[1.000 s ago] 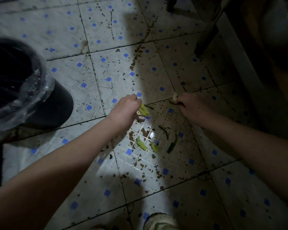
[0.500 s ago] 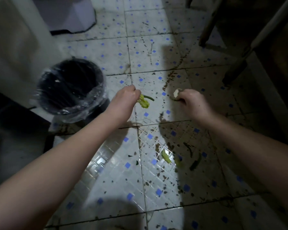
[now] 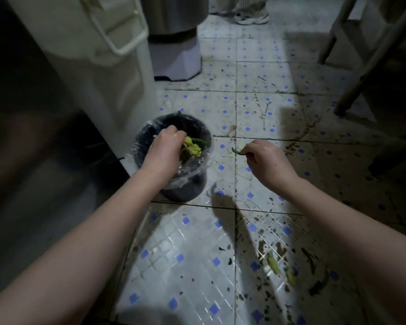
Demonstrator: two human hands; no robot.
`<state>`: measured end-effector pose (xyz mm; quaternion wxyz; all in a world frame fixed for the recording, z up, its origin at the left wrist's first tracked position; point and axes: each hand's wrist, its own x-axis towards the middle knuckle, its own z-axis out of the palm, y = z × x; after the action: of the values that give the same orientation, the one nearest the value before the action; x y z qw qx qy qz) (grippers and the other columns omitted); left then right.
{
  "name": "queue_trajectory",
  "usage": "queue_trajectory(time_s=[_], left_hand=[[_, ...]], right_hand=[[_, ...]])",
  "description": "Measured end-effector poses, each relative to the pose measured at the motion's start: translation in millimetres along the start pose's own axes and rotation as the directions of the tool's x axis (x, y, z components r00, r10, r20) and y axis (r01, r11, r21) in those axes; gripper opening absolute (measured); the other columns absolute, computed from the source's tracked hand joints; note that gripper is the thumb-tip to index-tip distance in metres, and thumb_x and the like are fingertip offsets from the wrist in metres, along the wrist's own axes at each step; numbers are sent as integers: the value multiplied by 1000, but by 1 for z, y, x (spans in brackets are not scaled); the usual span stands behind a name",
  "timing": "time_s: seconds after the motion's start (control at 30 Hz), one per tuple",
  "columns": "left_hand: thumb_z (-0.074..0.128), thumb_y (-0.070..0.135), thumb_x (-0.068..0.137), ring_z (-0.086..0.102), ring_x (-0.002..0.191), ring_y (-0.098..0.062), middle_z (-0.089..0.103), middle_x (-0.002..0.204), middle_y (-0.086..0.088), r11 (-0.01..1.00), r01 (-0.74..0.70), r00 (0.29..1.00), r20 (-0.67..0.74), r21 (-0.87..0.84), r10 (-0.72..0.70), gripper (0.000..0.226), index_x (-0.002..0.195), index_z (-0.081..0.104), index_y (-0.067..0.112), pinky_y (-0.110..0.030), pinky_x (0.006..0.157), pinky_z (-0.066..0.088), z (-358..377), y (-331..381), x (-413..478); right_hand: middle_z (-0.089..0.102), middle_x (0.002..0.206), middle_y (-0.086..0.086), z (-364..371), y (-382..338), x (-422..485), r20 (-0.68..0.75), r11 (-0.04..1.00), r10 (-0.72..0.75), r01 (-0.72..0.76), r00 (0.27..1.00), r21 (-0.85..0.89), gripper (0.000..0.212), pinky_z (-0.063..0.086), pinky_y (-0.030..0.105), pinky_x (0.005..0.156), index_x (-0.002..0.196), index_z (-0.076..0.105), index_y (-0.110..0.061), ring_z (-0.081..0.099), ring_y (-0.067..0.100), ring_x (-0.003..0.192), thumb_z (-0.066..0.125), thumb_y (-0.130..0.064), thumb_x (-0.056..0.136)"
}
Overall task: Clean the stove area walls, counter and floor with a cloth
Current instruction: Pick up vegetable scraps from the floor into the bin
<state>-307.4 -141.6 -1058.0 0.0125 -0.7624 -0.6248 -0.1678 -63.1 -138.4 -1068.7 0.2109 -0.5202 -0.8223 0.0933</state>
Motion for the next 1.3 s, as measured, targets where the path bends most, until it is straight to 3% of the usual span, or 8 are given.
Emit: queue_trajectory(time_s=[0.23,0.37,0.47,0.6,0.7,0.87,1.07,1.3], left_hand=[[53,-4,83,54,94,-39,55,99,-19,991,97,995,26,92,-100,21,101,62,3,-46,76,44,-12,-34,-23],[52,-6,82,54,94,-36,56,100,-15,980,131,989,50,151,-140,26,103,62,5,-42,75,40,-11,-42,-29],[51,-8,82,51,111,-31,56,121,-11,978,146,986,56,149,-156,47,124,55,11,-37,88,37,-6,-45,-36],[49,-7,84,34,134,-26,37,146,-8,978,156,981,94,142,-170,63,142,34,13,-36,106,26,-4,-45,-44],[48,-4,86,32,135,-25,35,147,-8,977,150,980,110,149,-167,61,143,32,14,-36,105,27,-5,-45,-45],[50,-3,85,39,129,-28,39,144,-8,974,155,981,89,167,-172,59,141,37,14,-39,100,33,-8,-40,-42],[49,-2,85,45,120,-30,44,139,-8,985,122,989,72,122,-131,56,138,41,12,-40,95,37,-2,-16,-33],[53,-1,83,47,118,-30,46,137,-6,997,34,997,67,74,-39,55,136,44,15,-40,91,38,14,29,-21]], right_hand=[[66,95,13,19,-38,44,-18,997,-70,71,997,34,21,50,42,75,98,69,-5,59,32,92,52,1,87],[66,95,12,33,-62,64,-23,993,-100,101,995,67,19,48,43,79,97,69,-5,59,29,92,54,-1,86],[65,98,13,47,-75,71,7,990,-93,92,996,103,25,47,38,80,100,70,-6,58,30,96,52,2,84],[65,101,14,58,-80,74,49,988,-114,108,992,111,27,45,36,81,102,69,-3,57,30,98,50,4,86],[66,106,13,57,-80,75,36,982,-123,116,992,146,27,47,36,85,103,69,-3,59,30,102,48,3,88],[55,134,12,53,-73,69,63,989,-81,73,995,125,29,39,35,101,116,66,-7,50,26,124,47,-7,94],[65,116,12,39,-44,46,21,997,-75,75,997,16,29,48,44,90,109,69,-8,58,33,108,54,1,86],[60,125,13,18,3,0,86,996,4,3,996,-90,32,41,42,98,117,65,-8,53,31,117,53,0,88]])
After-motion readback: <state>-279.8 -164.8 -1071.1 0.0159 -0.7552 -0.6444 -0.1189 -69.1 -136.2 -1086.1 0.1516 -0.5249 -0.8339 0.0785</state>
